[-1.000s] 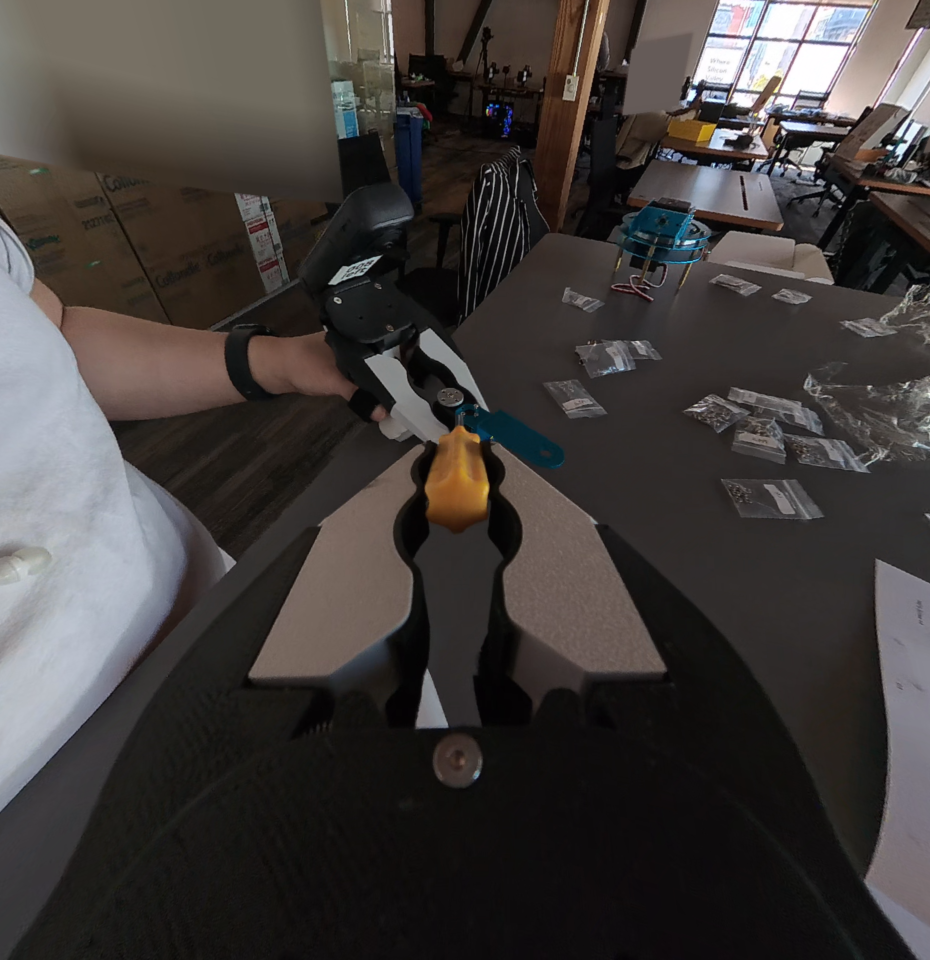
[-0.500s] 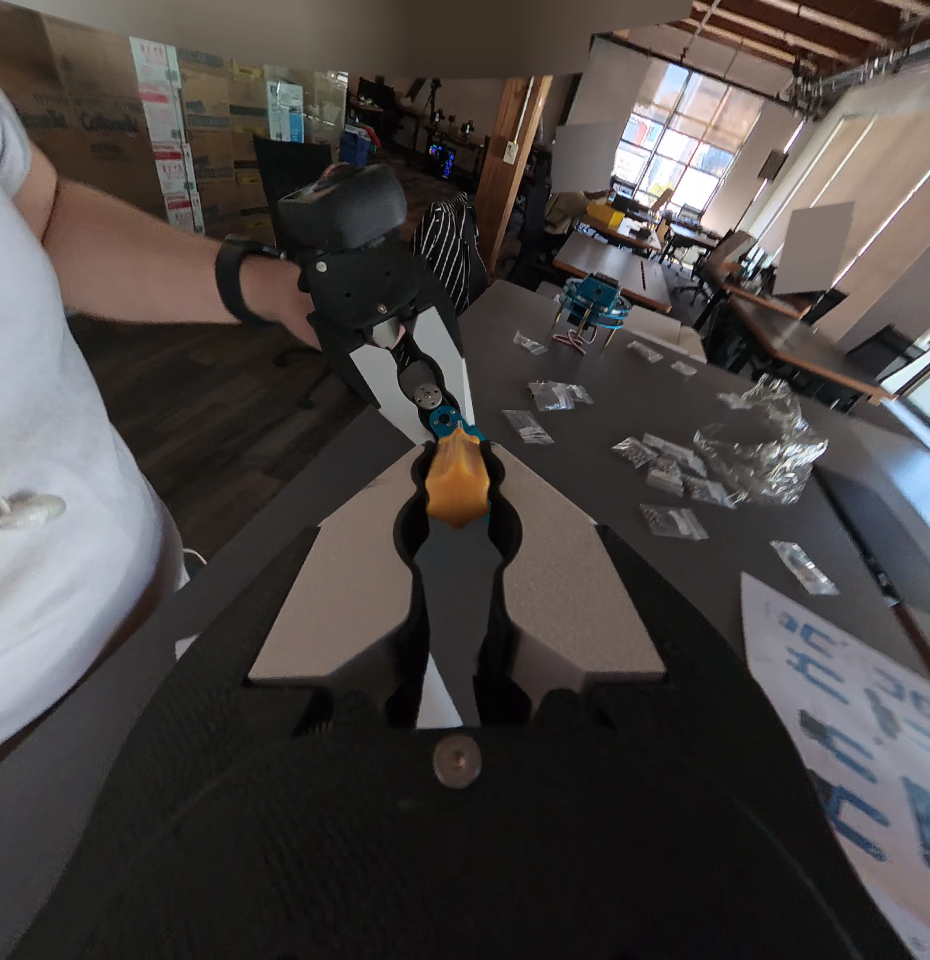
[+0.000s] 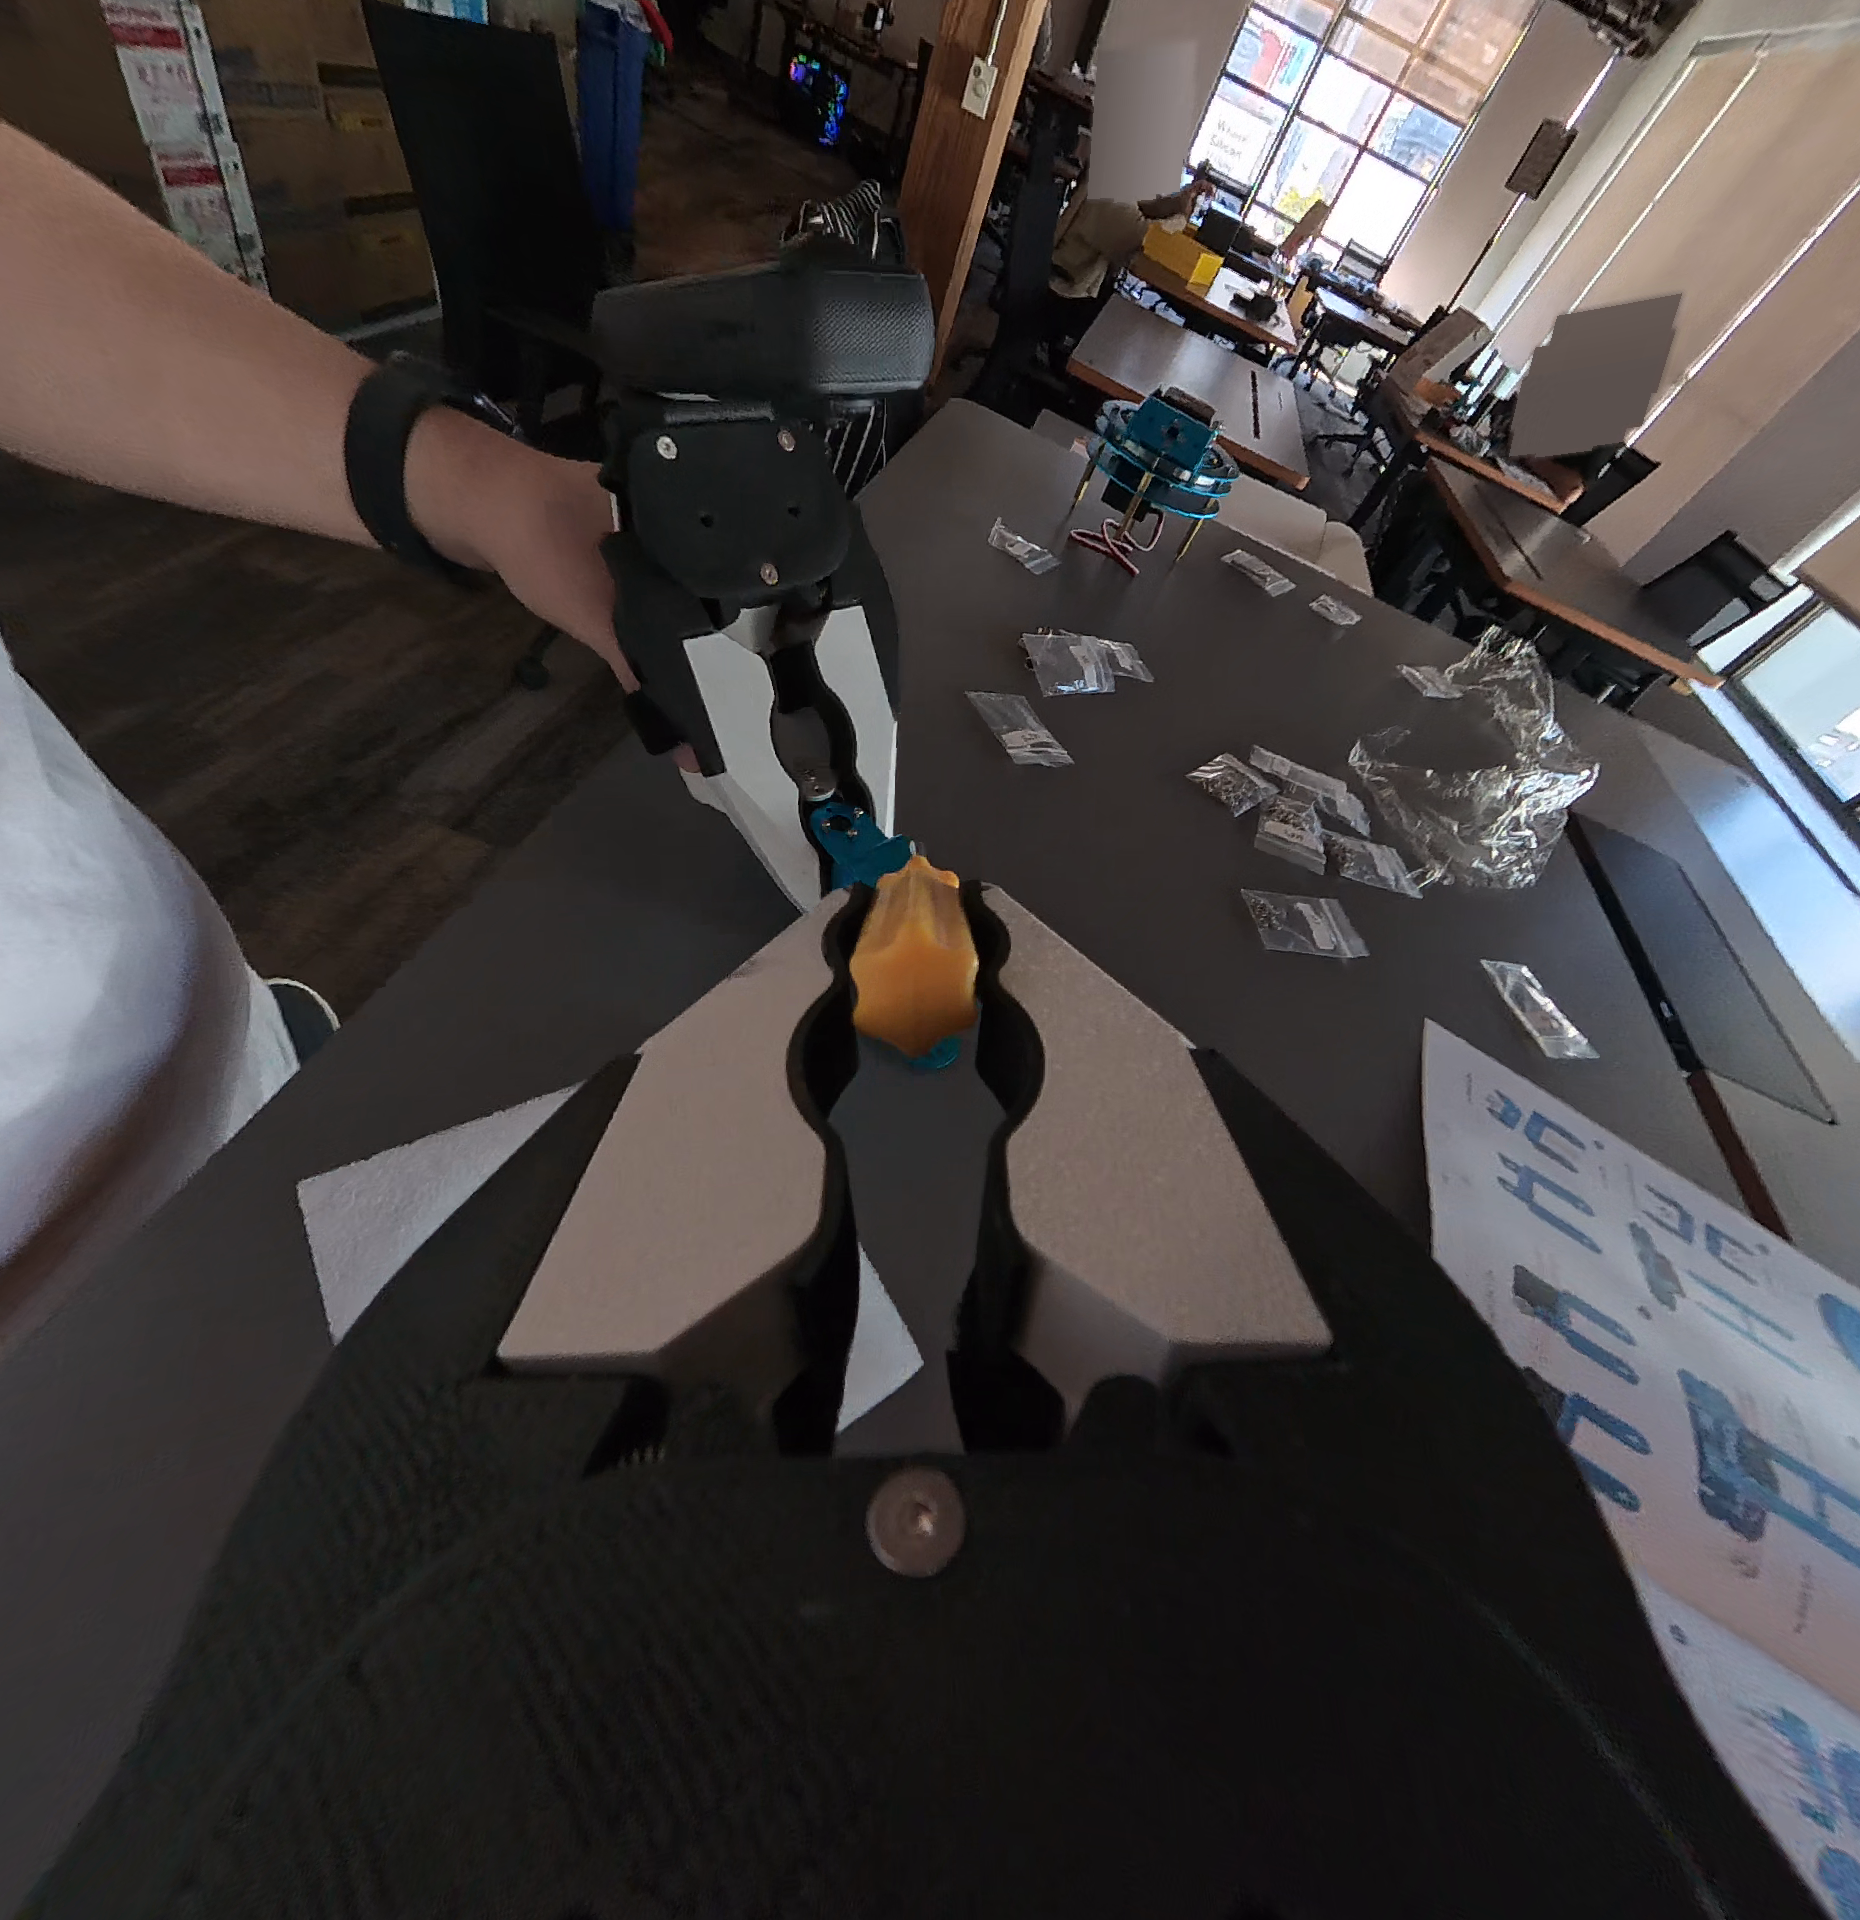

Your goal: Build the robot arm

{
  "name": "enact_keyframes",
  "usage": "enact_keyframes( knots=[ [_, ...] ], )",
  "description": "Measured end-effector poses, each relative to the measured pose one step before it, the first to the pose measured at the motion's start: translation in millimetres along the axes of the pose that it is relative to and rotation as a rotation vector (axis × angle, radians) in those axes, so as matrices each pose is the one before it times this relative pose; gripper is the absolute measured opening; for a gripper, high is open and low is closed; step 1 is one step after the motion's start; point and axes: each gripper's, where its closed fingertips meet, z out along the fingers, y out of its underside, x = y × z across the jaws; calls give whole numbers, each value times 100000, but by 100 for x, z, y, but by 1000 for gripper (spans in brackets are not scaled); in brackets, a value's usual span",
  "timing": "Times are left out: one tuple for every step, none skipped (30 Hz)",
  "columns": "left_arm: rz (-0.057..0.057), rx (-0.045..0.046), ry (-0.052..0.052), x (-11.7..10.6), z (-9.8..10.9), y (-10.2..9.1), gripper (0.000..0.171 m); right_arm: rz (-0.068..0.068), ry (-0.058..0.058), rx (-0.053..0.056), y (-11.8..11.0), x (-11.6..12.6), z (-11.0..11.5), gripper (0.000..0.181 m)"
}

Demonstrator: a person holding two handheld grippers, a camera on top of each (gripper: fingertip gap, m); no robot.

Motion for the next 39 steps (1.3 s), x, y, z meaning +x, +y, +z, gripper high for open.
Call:
enact_keyframes(
  knots=[
    [-2262, 1468, 858, -222, -58, 77, 23, 1734, -92, -279, 11, 97, 39, 17],
    [-1801, 621, 1159, -124, -103, 113, 23, 1041, 194, -157, -57, 74, 48, 17],
    [-1439, 520, 845, -94, -134, 128, 23, 1331, -372, -781, 25, -40, 70, 17],
    [-512, 740, 476, -56, -142, 154, 25, 1511, -257, -1185, 54, -36, 117, 17],
    [-223, 152, -687, -188, -116, 291, 38, 1193, -72, -1265, 64, -41, 153, 17],
    [-306, -1573, -1399, -289, -108, 577, 46, 791, -22, -1386, 42, -62, 168, 17],
    [-356, -1724, -653, -144, -73, 655, 48, 523, -411, -1653, 15, -115, 179, 17],
    [-769, 310, -24, 8, -35, 351, 46, 247, -752, -1496, -106, -155, 196, 17],
    [-1071, 2413, -304, 29, -53, -20, 41, 233, -893, -1382, -225, -147, 183, 17],
    [-746, 4108, -1126, -70, -48, -288, 35, 680, -750, -1739, -245, -49, 187, 17],
    [-46, 4689, -1081, -20, -38, -378, 30, 730, -616, -2084, -216, 10, 182, 17],
    [-190, 2773, -1350, -12, 50, -140, 27, 466, -357, -1883, -241, 74, 169, 17],
    [576, -57, -1617, -20, 79, 140, 24, 271, -339, -1407, -262, 82, 179, 17],
    [1921, -333, -1369, -5, 28, 102, 23, 494, -644, -1250, -253, 48, 192, 18],
    [1329, 350, -203, 83, -32, 3, 22, 891, -735, -1231, -223, 39, 217, 18],
    [224, -86, 1474, 143, -47, 9, 22, 893, -744, -798, -263, 35, 215, 18],
    [-544, 346, 1619, -32, -112, -82, 22, 968, -901, -383, -323, 6, 215, 18],
    [-116, 2390, 1069, -233, -295, -399, 22, 1213, -967, -230, -348, 10, 213, 18],
    [1168, 3474, 1019, -389, -457, -648, 22, 1328, -488, -102, -381, 87, 226, 17],
    [1153, 2935, 997, -533, -509, -706, 22, 1398, -30, -72, -416, 175, 243, 18],
    [374, 1489, 1346, -584, -493, -585, 22, 1293, -197, -34, -457, 177, 266, 18],
    [-26, -11, 2499, -463, -429, -379, 21, 1112, -557, -166, -454, 150, 278, 18],
    [-193, -169, 2686, -407, -386, -284, 21, 891, -405, -279, -405, 175, 305, 17],
    [168, 1161, 2141, -428, -358, -222, 21, 985, 206, -528, -324, 301, 328, 17],
    [-25, 1589, 2351, -347, -329, -92, 21, 1374, 622, -519, -275, 371, 338, 17],
    [-650, 1243, 2969, -237, -352, -5, 21, 1664, 747, -348, -245, 399, 331, 17],
    [-417, 2110, 3571, -80, -418, -167, 21, 1683, 605, 80, -274, 348, 294, 17],
    [105, 2618, 4178, 79, -453, -286, 21, 1834, -133, 1051, -345, 243, 223, 17],
    [-353, 1819, 3736, 40, -414, -253, 21, 2639, -844, 1635, -340, 145, 161, 17],
    [-940, 121, 2090, -189, -317, -59, 21, 3180, -2018, 2228, -346, -10, 111, 17],
    [178, -848, 1743, -247, -202, 126, 22, 3173, -2490, 2715, -318, -102, 67, 17],
    [1155, -510, 2818, -49, -169, 126, 21, 3231, -1865, 2088, -135, -16, 59, 17],
    [833, 506, 3812, 163, -172, -37, 21, 2608, -593, 1678, 43, 182, 8, 17],
    [-152, 422, 4409, 276, -130, -155, 21, 1930, 7, 1970, 112, 259, -82, 17],
    [-328, -280, 4338, 257, -43, -189, 21, 1923, 384, 2697, 136, 320, -186, 17],
    [1292, -1256, 3037, 129, 2, -201, 21, 1963, 501, 3065, 171, 343, -272, 17],
    [2559, -1536, 406, -182, 66, -261, 21, 1964, 62, 2987, 280, 267, -343, 17],
    [2942, -2773, -1034, -362, 138, -153, 21, 1787, 306, 2816, 354, 281, -439, 17],
    [2756, -3211, -1178, -306, 200, -160, 21, 1341, 1129, 2498, 416, 375, -524, 17]
  ],
)
